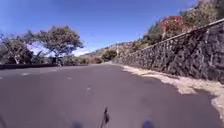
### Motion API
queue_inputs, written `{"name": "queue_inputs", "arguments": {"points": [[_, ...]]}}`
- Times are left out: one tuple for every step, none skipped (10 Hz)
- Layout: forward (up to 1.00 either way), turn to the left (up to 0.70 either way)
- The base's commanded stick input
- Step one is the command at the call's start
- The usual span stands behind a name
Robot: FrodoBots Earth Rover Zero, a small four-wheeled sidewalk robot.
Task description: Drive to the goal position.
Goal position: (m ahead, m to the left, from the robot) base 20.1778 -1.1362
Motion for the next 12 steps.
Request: {"name": "queue_inputs", "arguments": {"points": [[0.7, 0.0], [0.7, 0.0], [0.7, 0.0], [0.7, 0.0], [0.7, 0.0], [0.7, 0.0], [0.7, 0.0], [0.7, 0.0], [0.7, 0.0], [0.7, 0.0], [0.7, 0.0], [0.7, 0.0]]}}
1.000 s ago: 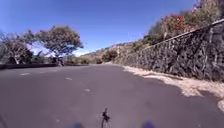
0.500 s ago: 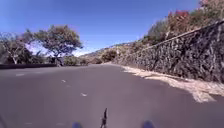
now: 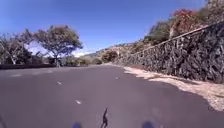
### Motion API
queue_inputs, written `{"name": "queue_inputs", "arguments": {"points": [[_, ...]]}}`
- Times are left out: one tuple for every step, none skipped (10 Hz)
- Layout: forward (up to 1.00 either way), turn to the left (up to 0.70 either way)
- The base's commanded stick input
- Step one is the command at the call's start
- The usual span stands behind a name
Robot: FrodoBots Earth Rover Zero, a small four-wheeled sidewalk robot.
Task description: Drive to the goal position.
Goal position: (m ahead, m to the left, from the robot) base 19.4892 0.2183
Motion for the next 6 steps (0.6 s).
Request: {"name": "queue_inputs", "arguments": {"points": [[0.7, 0.0], [0.7, 0.0], [0.7, 0.0], [0.7, 0.0], [0.7, 0.0], [0.7, 0.0]]}}
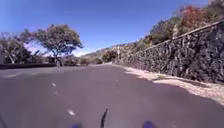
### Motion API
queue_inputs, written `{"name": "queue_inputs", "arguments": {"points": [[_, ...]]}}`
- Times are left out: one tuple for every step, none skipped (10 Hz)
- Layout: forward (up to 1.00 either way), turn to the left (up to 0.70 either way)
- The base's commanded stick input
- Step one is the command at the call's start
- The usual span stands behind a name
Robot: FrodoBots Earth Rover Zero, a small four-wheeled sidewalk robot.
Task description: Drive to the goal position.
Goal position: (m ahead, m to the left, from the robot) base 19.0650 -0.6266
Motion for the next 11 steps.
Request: {"name": "queue_inputs", "arguments": {"points": [[0.7, 0.0], [0.7, 0.0], [0.7, 0.0], [0.7, 0.0], [0.7, 0.0], [0.7, 0.0], [0.7, 0.0], [0.7, 0.0], [0.7, 0.0], [0.7, 0.0], [0.7, 0.0]]}}
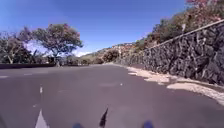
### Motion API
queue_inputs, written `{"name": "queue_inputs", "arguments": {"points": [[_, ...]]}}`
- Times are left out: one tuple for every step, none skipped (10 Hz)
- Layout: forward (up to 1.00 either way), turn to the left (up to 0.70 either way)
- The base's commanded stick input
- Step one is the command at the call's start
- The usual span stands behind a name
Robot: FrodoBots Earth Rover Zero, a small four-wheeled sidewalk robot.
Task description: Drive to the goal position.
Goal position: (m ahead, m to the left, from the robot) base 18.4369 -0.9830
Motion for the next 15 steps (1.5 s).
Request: {"name": "queue_inputs", "arguments": {"points": [[0.7, 0.0], [0.7, 0.0], [0.7, 0.0], [0.7, 0.0], [0.7, 0.0], [0.7, 0.0], [0.7, 0.0], [0.7, 0.0], [0.7, 0.0], [0.7, 0.0], [0.7, 0.0], [0.7, 0.0], [0.7, 0.0], [0.7, 0.0], [0.7, 0.0]]}}
